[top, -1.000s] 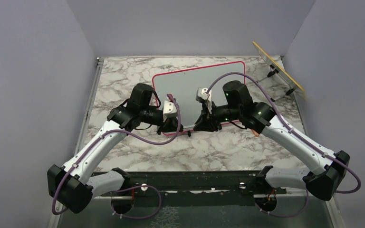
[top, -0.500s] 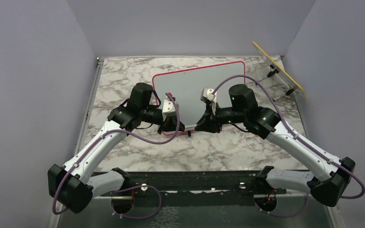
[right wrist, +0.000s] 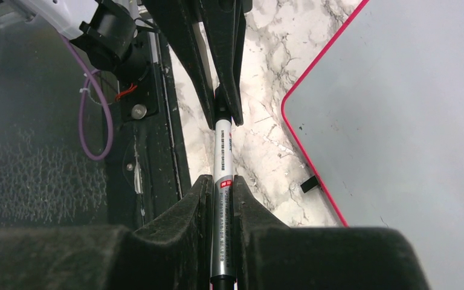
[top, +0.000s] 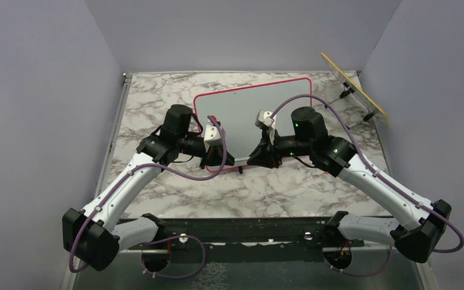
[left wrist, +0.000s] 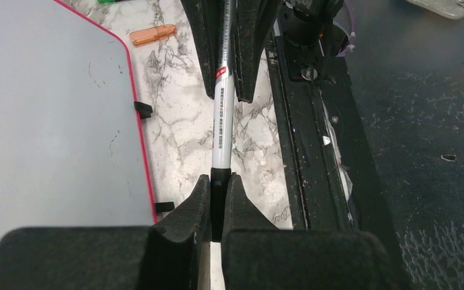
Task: Write a sentence on the whiteboard
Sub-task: Pick up the whiteboard marker at the center of the board, then open the whiteboard marker.
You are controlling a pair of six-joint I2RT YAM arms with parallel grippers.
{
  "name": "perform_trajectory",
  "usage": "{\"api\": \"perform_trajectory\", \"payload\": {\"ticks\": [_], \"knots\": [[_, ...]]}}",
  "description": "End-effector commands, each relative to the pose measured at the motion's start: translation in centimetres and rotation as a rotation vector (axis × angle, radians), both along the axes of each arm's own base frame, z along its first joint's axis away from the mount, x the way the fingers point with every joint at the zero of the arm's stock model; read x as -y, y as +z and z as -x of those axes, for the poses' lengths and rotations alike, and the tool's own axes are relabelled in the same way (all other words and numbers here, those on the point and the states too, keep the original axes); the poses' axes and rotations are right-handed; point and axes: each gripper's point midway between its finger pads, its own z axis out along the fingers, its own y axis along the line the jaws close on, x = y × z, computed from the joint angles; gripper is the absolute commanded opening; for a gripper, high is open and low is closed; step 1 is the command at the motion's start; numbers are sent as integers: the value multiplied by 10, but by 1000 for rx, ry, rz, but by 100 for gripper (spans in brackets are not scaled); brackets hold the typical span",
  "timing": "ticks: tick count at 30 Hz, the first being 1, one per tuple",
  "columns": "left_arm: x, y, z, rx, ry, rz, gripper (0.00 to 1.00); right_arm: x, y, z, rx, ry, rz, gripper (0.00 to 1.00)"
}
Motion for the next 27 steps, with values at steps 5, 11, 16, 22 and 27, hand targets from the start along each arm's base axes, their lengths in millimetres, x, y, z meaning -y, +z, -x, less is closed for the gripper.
{"api": "perform_trajectory", "payload": {"ticks": [5, 11, 16, 22, 27], "knots": [[2, 2, -3, 7, -18, 38, 0, -9, 24, 1, 49, 23, -101, 22], [3, 2, -4, 6, -15, 41, 0, -10, 25, 1, 47, 19, -108, 22], [2, 1, -5, 7, -8, 39, 0, -8, 22, 3, 45, 26, -98, 12], [-1, -1, -6, 12, 1, 38, 0, -3, 21, 1, 56, 3, -77, 1], [-5, -8, -13, 19, 36, 16, 0, 3, 32, 2, 86, -14, -81, 1]]}}
